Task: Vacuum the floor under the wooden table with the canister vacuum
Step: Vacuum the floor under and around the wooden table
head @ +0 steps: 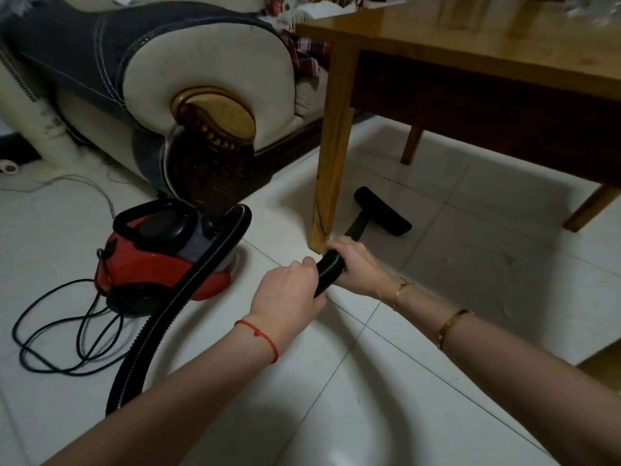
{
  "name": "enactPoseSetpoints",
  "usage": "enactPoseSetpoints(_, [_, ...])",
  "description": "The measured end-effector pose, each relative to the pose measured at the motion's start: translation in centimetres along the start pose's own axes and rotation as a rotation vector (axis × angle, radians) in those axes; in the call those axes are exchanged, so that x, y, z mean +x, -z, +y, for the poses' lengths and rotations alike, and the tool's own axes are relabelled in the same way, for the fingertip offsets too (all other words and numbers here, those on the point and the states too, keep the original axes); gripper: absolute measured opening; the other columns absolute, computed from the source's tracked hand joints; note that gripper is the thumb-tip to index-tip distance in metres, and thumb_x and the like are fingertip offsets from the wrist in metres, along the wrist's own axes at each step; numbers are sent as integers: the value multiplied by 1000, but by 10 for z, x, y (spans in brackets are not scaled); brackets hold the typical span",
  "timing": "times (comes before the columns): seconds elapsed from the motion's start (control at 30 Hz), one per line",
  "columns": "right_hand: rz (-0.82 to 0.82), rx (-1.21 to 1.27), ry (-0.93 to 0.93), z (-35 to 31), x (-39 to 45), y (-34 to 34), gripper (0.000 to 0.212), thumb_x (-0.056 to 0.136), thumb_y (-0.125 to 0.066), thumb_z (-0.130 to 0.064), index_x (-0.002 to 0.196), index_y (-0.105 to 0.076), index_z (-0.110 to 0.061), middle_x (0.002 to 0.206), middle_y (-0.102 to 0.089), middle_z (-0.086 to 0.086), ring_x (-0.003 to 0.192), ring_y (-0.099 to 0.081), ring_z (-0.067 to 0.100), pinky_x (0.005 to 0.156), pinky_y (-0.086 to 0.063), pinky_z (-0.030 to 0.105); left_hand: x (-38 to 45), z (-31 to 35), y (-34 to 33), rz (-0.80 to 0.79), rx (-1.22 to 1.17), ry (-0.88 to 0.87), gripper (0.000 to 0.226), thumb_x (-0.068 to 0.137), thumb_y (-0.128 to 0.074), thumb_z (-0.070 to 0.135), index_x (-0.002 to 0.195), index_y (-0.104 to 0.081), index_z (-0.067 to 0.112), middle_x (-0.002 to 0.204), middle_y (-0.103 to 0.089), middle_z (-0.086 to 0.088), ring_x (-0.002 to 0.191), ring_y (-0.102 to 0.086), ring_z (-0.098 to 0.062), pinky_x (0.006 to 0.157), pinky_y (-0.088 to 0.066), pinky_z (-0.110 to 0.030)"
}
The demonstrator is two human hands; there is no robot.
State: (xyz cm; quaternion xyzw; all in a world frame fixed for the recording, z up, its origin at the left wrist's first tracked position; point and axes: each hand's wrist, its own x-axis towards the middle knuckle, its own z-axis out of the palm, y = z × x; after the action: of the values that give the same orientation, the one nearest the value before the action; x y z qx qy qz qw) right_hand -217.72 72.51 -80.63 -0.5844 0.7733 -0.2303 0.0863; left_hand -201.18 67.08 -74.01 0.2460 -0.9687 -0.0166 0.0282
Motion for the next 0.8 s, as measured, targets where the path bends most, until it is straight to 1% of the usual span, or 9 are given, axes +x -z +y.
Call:
enactPoseSetpoints(0.2, [-61,-39,-9,32,4,17,20,80,-67,-25,84,-47,-24,87,-52,0,81,-47,15,67,-33,21,27,19,-8,-15,-17,-17,26,91,-51,33,106,-49,12,94,-62,-6,84,-64,-28,60,-36,-30])
enactPoseSetpoints(0.33, [-117,-140,5,75,12,34,18,80,-64,-26,82,-47,-23,83,-54,0,77,-49,15,67,-35,23,60,47,-20,-16,-65,-11,25,92,-52,30,107,-50,11,90,-59,-5,84,-65,-27,61,-38,-30])
enactPoseSetpoints(0.43, [-122,-146,2,109,24,47,17,80,-63,-23,80,-46,-22,80,-54,1,75,-50,17,66,-36,25,92,66,-32,28,-81,-13,26,92,-53,29,108,-51,10,98,-64,-7,88,-66,-27,62,-38,-29])
enactPoseSetpoints(0.53, [-128,-109,5,144,35,58,20,81,-65,-20,78,-46,-19,78,-53,1,72,-49,17,66,-33,26,125,84,-43,49,-83,-14,27,92,-53,27,111,-51,9,104,-64,-8,93,-66,-29,63,-36,-29])
enactPoseSetpoints(0.6, [-126,-81,-12,167,40,66,18,78,-64,-27,79,-48,-19,82,-55,4,74,-51,19,66,-35,28,146,96,-50,43,-96,-3,26,91,-54,25,111,-50,8,104,-64,-9,94,-65,-30,63,-36,-30])
enactPoseSetpoints(0.67, [-138,-70,-53,188,47,72,19,73,-57,-35,81,-53,-18,88,-58,6,80,-54,20,67,-40,29,166,108,-56,40,-99,11,27,91,-54,23,113,-51,8,104,-64,-9,94,-65,-29,63,-36,-30])
enactPoseSetpoints(0.73, [-143,-90,-99,207,54,75,13,72,-57,-31,77,-53,-19,85,-61,5,83,-57,21,64,-37,25,183,118,-61,41,-94,23,27,92,-54,21,115,-51,7,106,-65,-9,96,-65,-29,64,-35,-30])
enactPoseSetpoints(0.77, [-126,-110,-107,216,58,76,10,73,-60,-25,74,-51,-20,83,-61,5,83,-59,22,62,-34,21,191,122,-62,46,-89,20,27,92,-54,20,116,-51,7,107,-65,-9,97,-65,-29,65,-35,-30])
enactPoseSetpoints(0.8, [-106,-126,-113,224,61,77,13,75,-62,-16,73,-50,-20,82,-61,6,84,-60,25,61,-33,22,198,125,-64,50,-83,15,27,92,-53,19,116,-51,7,108,-64,-9,98,-65,-29,65,-34,-30])
